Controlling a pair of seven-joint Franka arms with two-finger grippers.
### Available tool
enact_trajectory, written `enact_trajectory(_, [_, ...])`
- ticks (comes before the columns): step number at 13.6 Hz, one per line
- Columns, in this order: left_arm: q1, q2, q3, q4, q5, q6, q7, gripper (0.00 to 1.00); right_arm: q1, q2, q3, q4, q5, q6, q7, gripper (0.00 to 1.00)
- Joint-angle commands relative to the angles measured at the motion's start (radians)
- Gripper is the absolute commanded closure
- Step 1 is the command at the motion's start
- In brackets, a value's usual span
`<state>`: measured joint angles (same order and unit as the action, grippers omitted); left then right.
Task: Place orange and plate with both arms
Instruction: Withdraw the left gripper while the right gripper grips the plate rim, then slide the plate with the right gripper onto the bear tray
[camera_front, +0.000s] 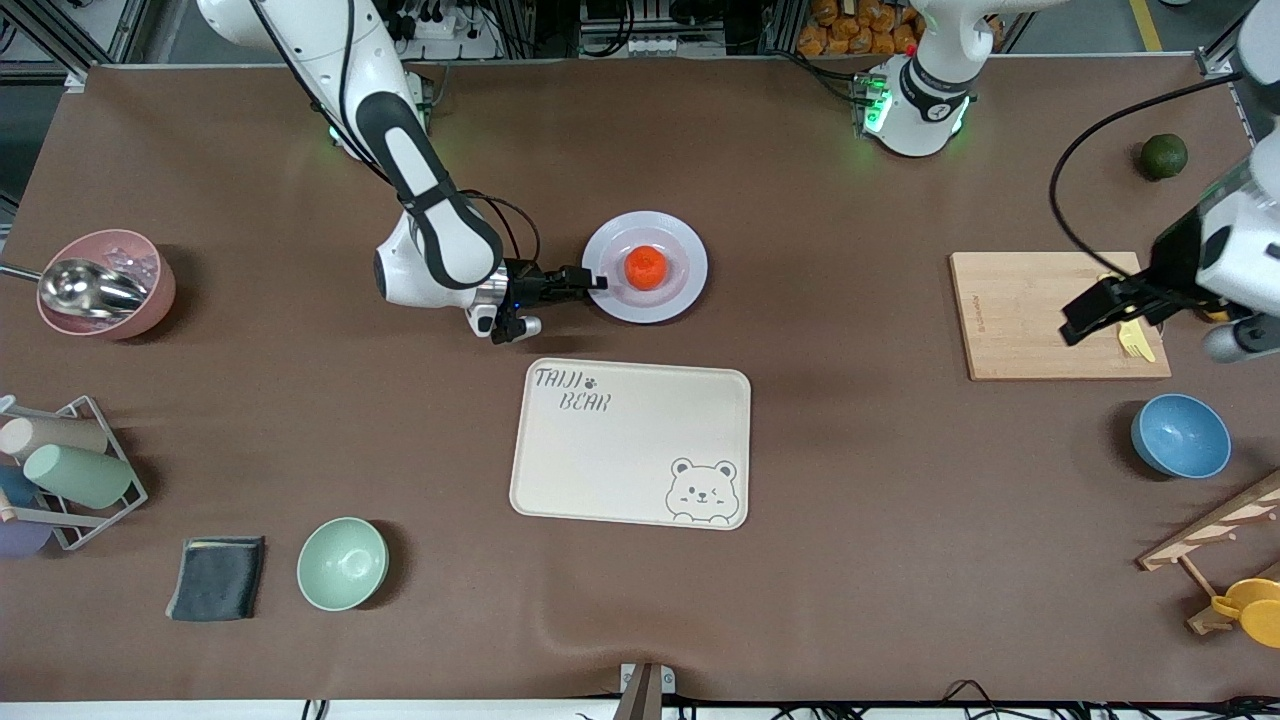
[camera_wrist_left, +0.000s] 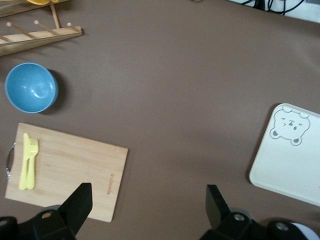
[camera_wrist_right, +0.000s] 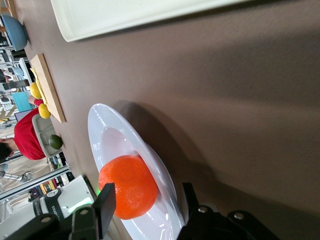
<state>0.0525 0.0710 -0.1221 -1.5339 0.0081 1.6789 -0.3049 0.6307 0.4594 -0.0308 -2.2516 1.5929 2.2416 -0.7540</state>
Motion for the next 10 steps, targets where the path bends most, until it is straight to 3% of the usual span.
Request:
enact_trajectory(1, [-0.010,-0.040,0.041,-0.028,-0.020,-0.033,0.071,0.00,0.027,-0.002,-0.009,-0.017,0.041,0.018,-0.025,0.42])
enact_trajectory(7, [-0.005,-0.062,0.048,-0.035,-0.019,-0.042,0.089,0.00,0.052,-0.002,-0.009,-0.026,0.064,0.018,-0.033,0.50])
enact_trajectory(10, [-0.008,-0.060,0.047,-0.038,-0.019,-0.044,0.090,0.00,0.063,-0.002,-0.009,-0.028,0.067,0.020,-0.033,0.62])
